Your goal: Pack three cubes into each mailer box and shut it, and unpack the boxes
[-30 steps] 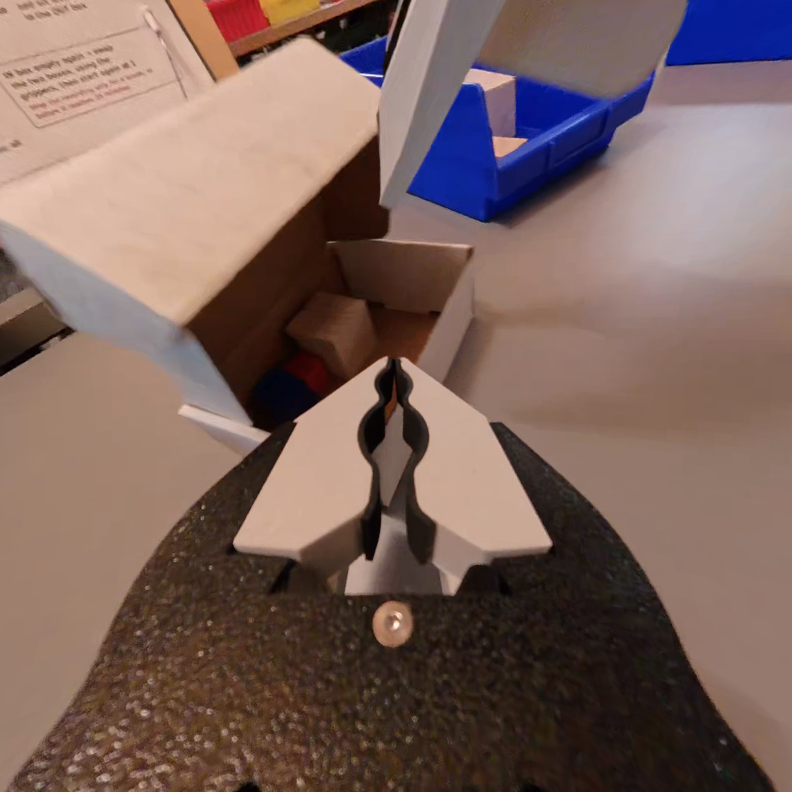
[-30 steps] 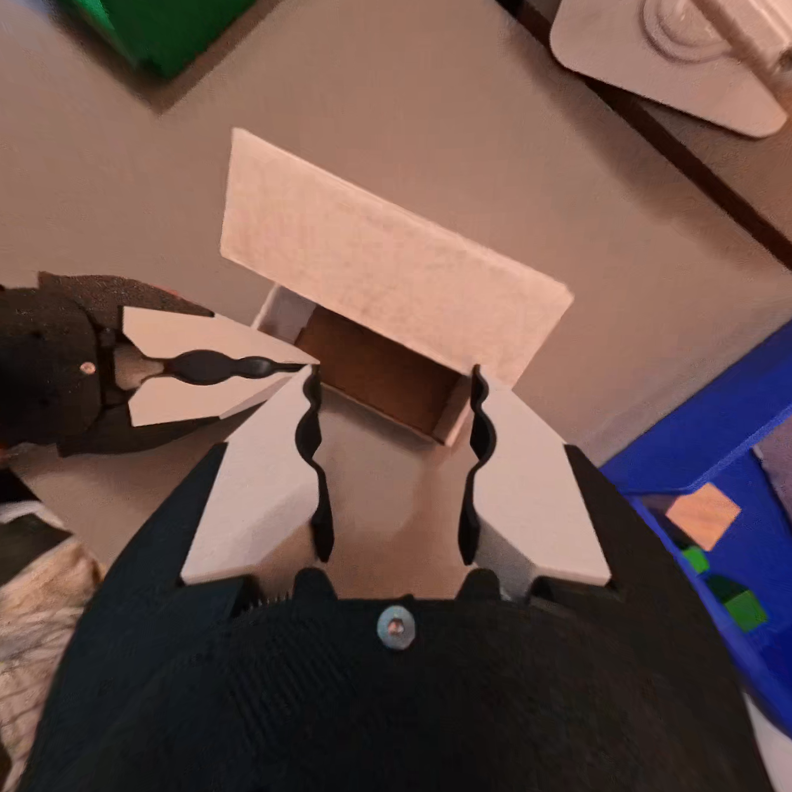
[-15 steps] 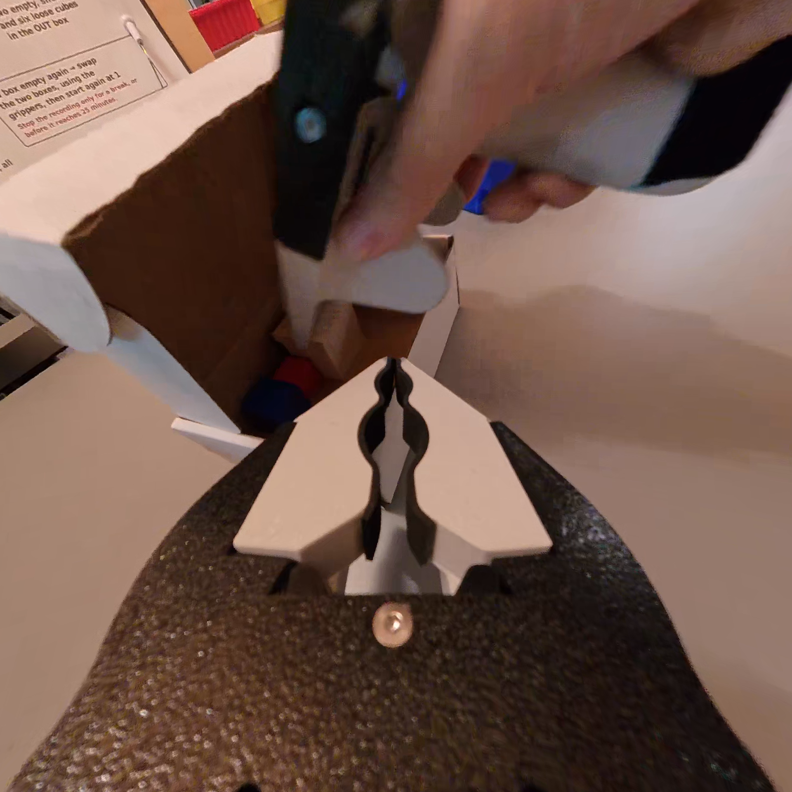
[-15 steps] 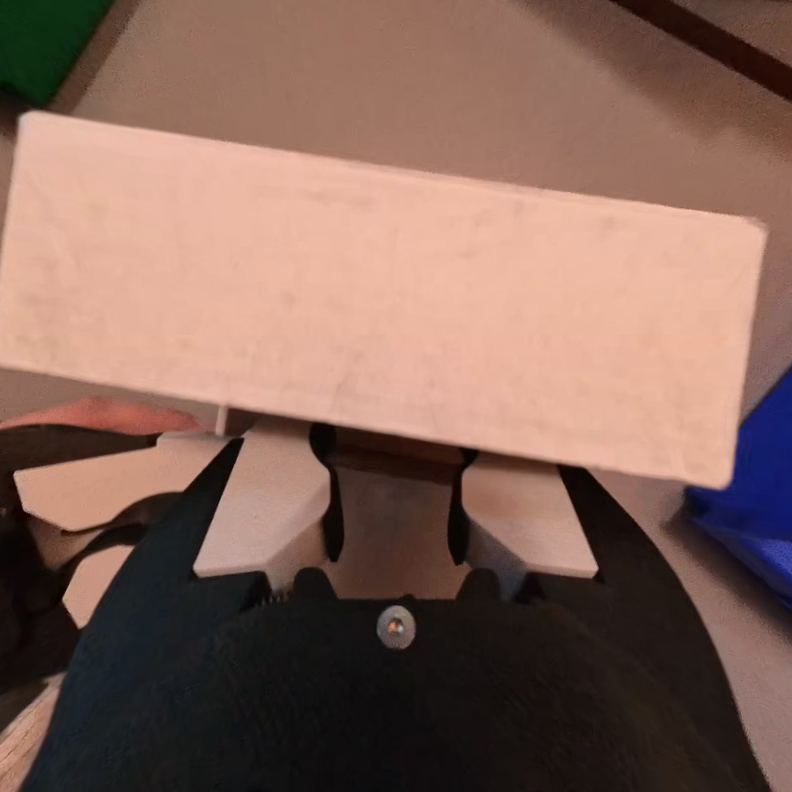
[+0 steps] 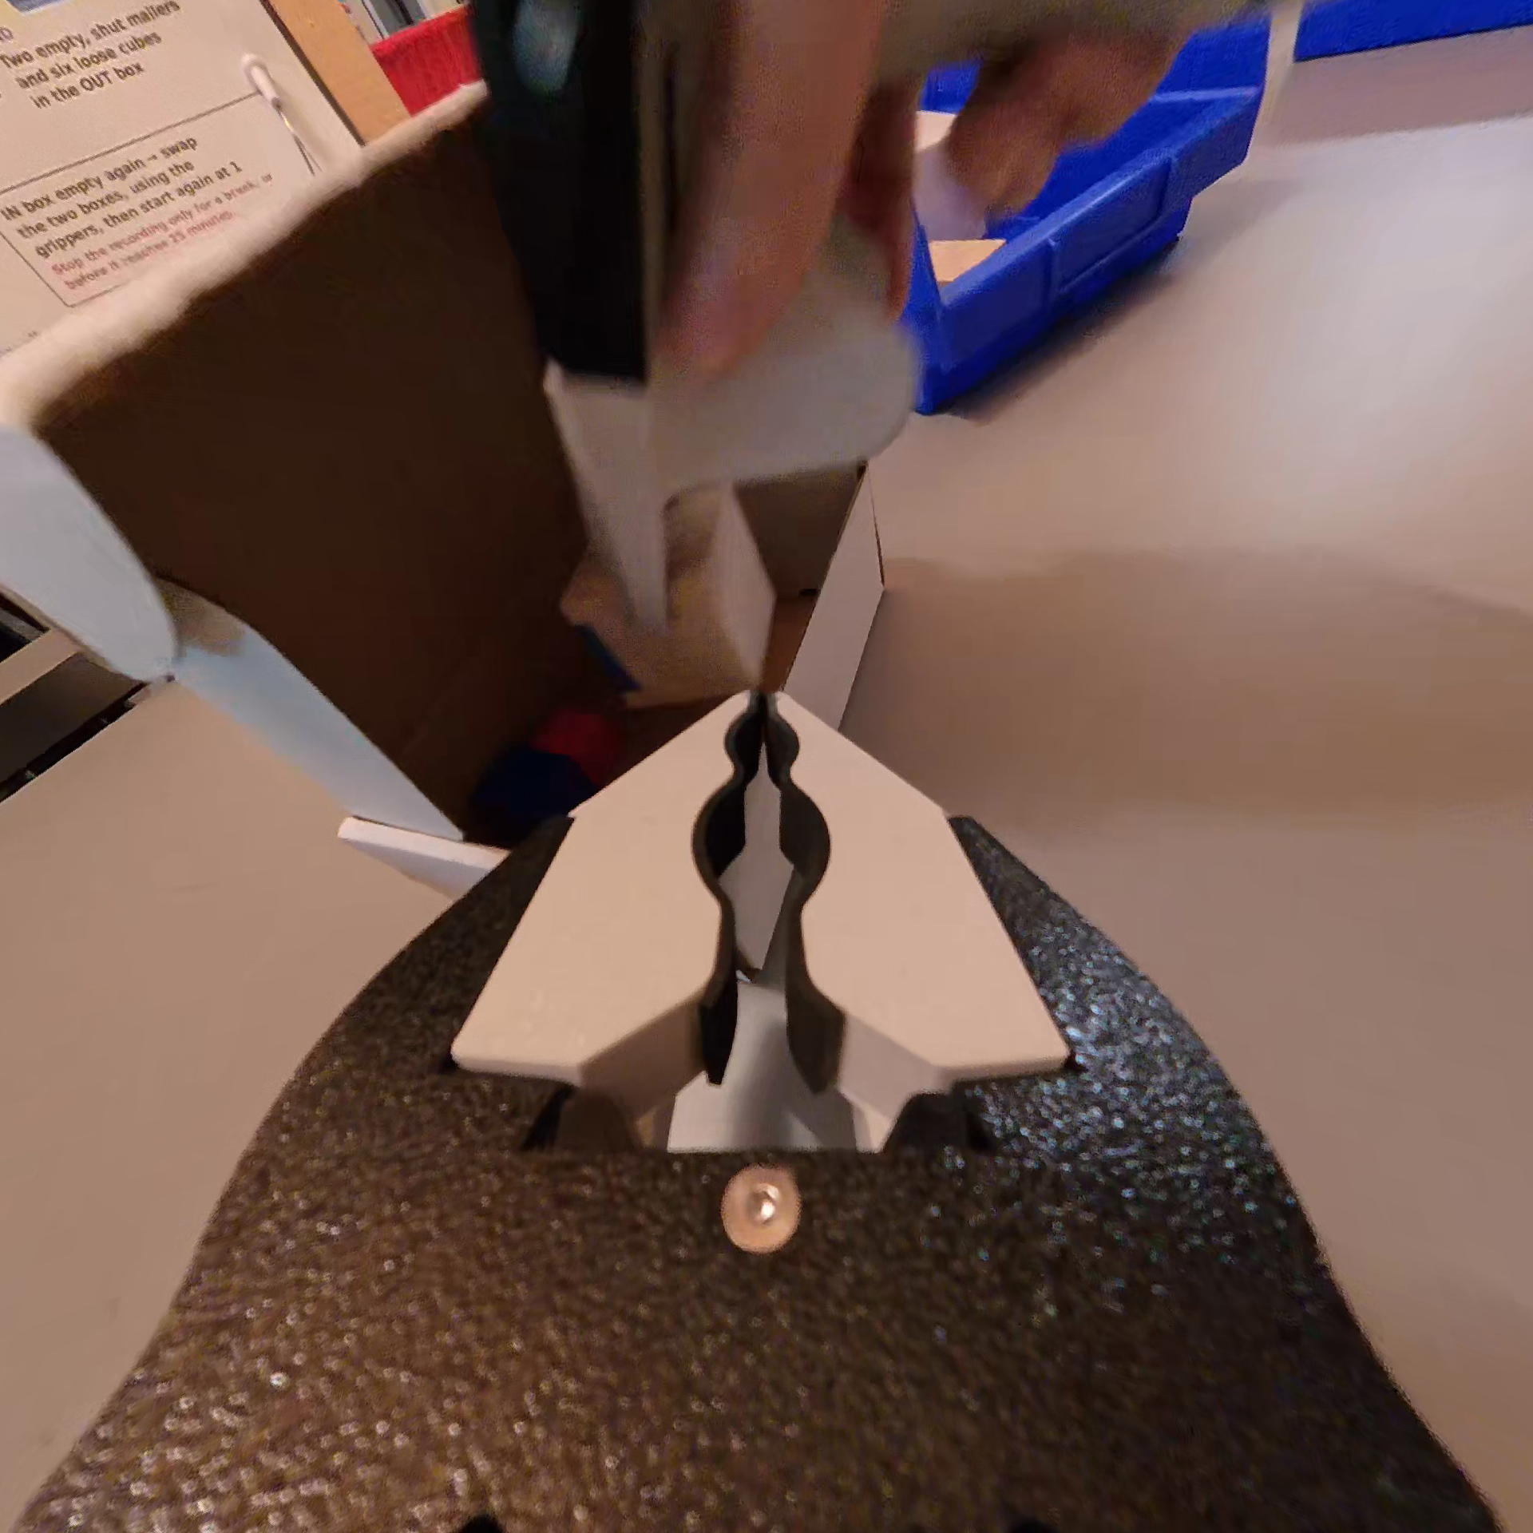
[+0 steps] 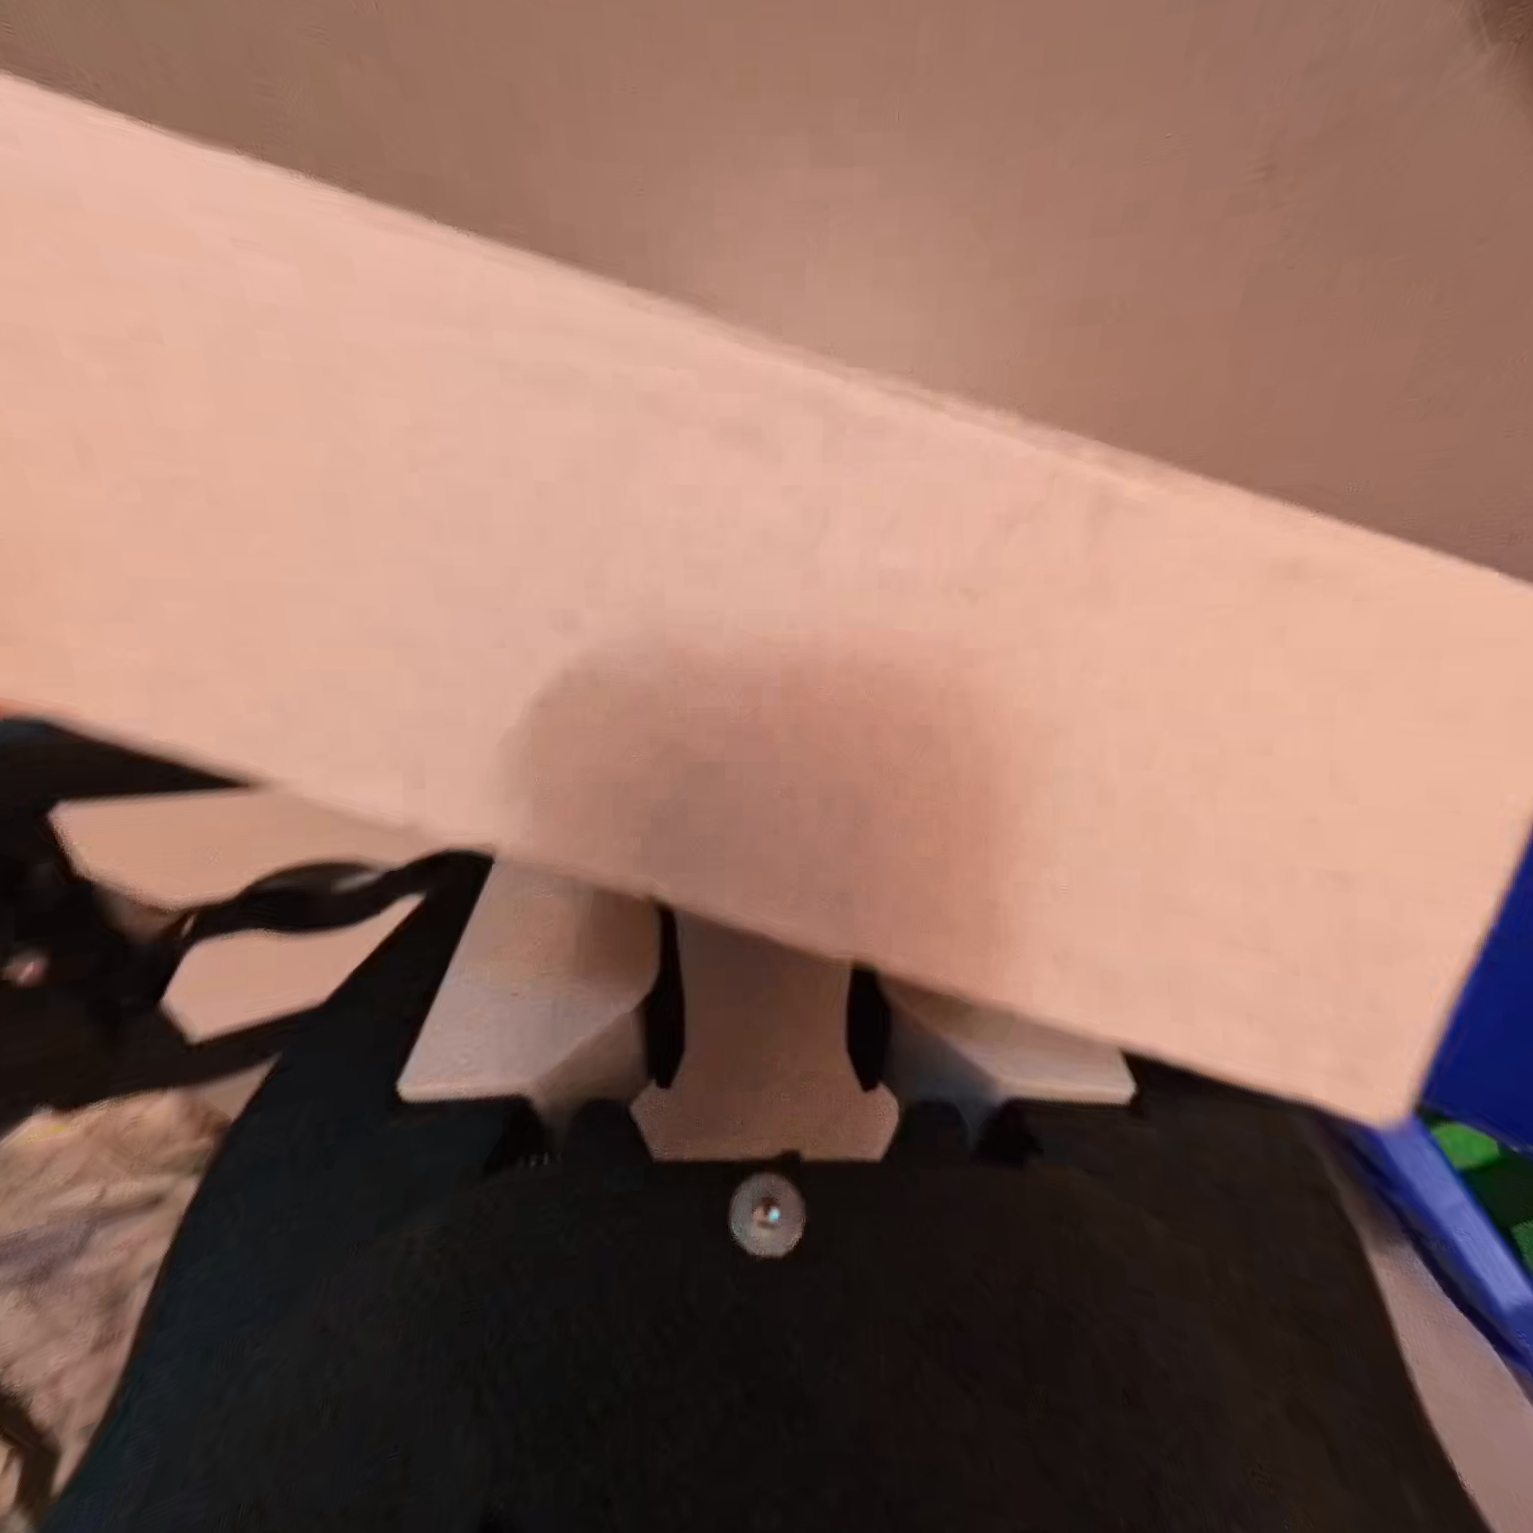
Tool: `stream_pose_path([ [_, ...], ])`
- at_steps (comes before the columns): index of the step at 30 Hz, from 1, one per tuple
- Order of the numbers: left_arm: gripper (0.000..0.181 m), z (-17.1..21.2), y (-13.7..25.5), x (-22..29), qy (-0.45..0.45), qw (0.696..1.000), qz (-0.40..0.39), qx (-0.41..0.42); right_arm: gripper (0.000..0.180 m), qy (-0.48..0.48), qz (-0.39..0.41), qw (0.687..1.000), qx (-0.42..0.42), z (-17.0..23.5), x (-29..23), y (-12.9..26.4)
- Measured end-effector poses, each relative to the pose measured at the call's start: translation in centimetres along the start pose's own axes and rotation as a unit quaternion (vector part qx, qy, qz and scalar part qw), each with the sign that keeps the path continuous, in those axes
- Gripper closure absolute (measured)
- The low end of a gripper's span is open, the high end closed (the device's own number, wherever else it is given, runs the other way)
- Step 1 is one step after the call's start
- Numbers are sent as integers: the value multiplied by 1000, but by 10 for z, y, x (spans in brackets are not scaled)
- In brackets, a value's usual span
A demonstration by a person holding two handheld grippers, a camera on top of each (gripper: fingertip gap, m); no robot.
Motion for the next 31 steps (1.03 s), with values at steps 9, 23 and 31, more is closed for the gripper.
stream_pose_path([
  [9, 181, 0, 0, -2, 7, 1000, 7, 0, 139, -38, 87, 996, 1, 106, 101, 95],
  [23, 181, 0, -1, 2, -15, 1000, -12, -1, 128, -145, 37, 986, 79, 126, 128, 60],
  [31, 181, -1, -2, 4, -29, 999, -17, -3, 128, -11, -42, 989, 139, 35, -6, 8],
])
Point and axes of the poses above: each gripper's, where its closed fingertips meet, y back along the fingers, z out of its underside, x = y × z across the jaws, the point moved 9 cm from there along y, back along the fingers, and after that the axes turned 14 degrees about -x, right-handed, at the moved point
